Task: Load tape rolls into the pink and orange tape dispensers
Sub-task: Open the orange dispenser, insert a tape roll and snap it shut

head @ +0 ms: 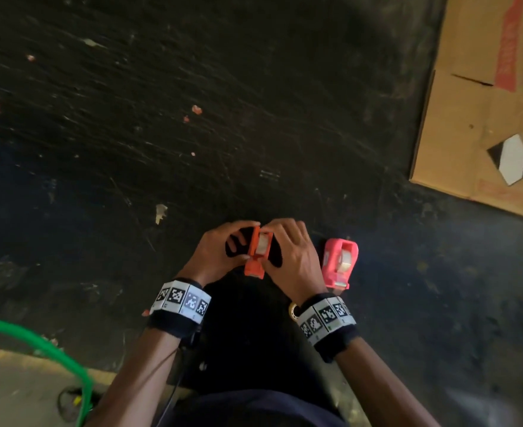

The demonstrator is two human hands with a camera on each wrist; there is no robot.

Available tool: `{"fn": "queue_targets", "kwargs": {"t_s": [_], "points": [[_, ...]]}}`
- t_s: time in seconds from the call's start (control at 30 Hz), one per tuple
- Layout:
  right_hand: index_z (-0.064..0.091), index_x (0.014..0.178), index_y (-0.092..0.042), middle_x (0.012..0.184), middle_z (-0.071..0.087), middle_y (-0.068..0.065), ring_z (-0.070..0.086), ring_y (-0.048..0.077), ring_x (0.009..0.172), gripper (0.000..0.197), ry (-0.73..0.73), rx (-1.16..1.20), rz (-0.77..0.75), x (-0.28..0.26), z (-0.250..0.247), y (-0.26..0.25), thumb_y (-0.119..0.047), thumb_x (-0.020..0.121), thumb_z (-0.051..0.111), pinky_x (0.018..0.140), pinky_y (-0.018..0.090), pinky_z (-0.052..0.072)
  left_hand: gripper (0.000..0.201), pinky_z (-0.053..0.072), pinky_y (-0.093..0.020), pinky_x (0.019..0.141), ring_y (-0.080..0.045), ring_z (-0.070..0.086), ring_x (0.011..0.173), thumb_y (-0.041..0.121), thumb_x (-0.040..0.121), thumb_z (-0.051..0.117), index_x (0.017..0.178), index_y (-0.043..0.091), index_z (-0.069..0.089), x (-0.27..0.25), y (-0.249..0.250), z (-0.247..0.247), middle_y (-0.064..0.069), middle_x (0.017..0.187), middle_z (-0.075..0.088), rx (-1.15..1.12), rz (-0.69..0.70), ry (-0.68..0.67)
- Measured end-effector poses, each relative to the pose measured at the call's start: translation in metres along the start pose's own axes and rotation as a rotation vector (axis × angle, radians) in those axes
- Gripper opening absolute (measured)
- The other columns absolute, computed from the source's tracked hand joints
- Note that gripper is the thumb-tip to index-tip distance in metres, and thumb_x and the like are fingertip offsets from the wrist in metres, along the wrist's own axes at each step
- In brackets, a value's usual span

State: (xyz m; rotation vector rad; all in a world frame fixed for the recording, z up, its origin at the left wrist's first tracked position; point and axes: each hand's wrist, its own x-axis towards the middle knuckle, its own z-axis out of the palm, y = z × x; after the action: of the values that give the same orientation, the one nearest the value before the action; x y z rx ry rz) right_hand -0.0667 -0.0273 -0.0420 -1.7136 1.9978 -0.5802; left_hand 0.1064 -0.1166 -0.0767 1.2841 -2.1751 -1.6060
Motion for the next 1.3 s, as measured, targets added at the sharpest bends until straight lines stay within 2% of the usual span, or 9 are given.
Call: {"fn": "queue_targets", "kwargs": {"t_s": [0.13,0.33,0.47,0.7,0.83,1.0,1.17,1.23,1.3], "points": [[0.071,0.104,-0.019,0.111,0.068,-0.002,0.061,0.024,0.102,0.032,-0.035,-0.051,-0.042,-0.001,0.001,-0.001,-0.017,0.074,0.081,0.081,0.04,0.052,0.073,0.053,-0.024,0.09,-0.011,0.066,0.104,0.012,0.071,0.086,0.133,0.036,0.058,0.0,0.0,-0.002,0.004,0.117,0.069,0.002,0.021,-0.015],[0.076,0.096,-0.017,0.104,0.077,-0.004,0.071,0.022,0.096,0.017,0.016,-0.002,-0.008,0.002,-0.006,-0.001,-0.022,0.08,0.08,0.083,0.042,0.056,0.073,0.051,-0.013,0.077,0.002,0.062,0.085,0.013,0.07,0.086,0.134,0.035,0.059,-0.002,-0.001,-0.002,0.01,0.1,0.065,-0.027,0.019,-0.006],[0.077,0.088,-0.018,0.102,0.079,-0.005,0.074,0.019,0.094,0.005,0.023,0.044,-0.012,0.004,-0.01,-0.002,-0.018,0.084,0.077,0.083,0.044,0.057,0.074,0.046,-0.005,0.078,0.0,0.062,0.09,0.013,0.07,0.086,0.135,0.036,0.058,-0.001,-0.004,-0.002,0.007,0.103,0.066,-0.008,0.021,-0.002],[0.073,0.086,-0.01,0.113,0.068,0.003,0.064,0.023,0.103,0.007,0.023,0.045,-0.059,0.0,-0.013,-0.01,-0.016,0.084,0.074,0.083,0.041,0.056,0.076,0.053,-0.019,0.079,-0.009,0.065,0.084,0.014,0.068,0.087,0.134,0.04,0.058,0.0,-0.009,0.0,0.007,0.1,0.067,0.003,0.043,0.006],[0.074,0.084,-0.009,0.118,0.062,0.008,0.06,0.027,0.105,0.009,-0.055,0.036,-0.115,-0.015,-0.012,-0.018,-0.018,0.082,0.075,0.083,0.041,0.055,0.074,0.05,-0.014,0.083,-0.007,0.064,0.097,0.015,0.069,0.086,0.135,0.035,0.058,0.001,-0.007,0.0,0.008,0.115,0.067,0.03,0.045,0.002],[0.077,0.081,-0.014,0.122,0.06,0.01,0.057,0.027,0.104,0.003,-0.084,0.014,-0.133,-0.036,-0.005,-0.019,-0.017,0.081,0.077,0.081,0.04,0.054,0.073,0.049,-0.021,0.092,-0.007,0.063,0.106,0.017,0.069,0.087,0.134,0.034,0.058,-0.001,-0.006,-0.001,0.008,0.123,0.066,0.001,0.06,0.001],[0.079,0.078,-0.019,0.123,0.063,0.011,0.058,0.029,0.101,0.002,-0.044,-0.052,-0.084,-0.045,0.009,-0.017,-0.019,0.081,0.079,0.077,0.043,0.053,0.071,0.044,-0.006,0.077,0.006,0.06,0.087,0.017,0.069,0.087,0.132,0.036,0.06,-0.001,-0.004,-0.001,0.016,0.101,0.064,-0.032,-0.016,-0.007],[0.079,0.078,-0.021,0.123,0.063,0.01,0.058,0.029,0.101,0.003,-0.024,-0.09,-0.065,-0.048,0.013,-0.02,-0.02,0.082,0.079,0.076,0.044,0.051,0.07,0.044,-0.007,0.076,0.006,0.06,0.087,0.02,0.069,0.087,0.133,0.036,0.061,-0.002,-0.002,-0.002,0.017,0.098,0.064,-0.048,-0.025,-0.012],[0.079,0.081,-0.023,0.125,0.063,0.01,0.059,0.03,0.103,0.001,-0.023,-0.117,-0.048,-0.051,0.013,-0.024,-0.023,0.08,0.079,0.078,0.043,0.05,0.073,0.049,-0.015,0.079,-0.003,0.063,0.09,0.022,0.07,0.086,0.135,0.038,0.059,-0.002,-0.002,-0.004,0.009,0.102,0.066,-0.043,-0.044,-0.015]]}}
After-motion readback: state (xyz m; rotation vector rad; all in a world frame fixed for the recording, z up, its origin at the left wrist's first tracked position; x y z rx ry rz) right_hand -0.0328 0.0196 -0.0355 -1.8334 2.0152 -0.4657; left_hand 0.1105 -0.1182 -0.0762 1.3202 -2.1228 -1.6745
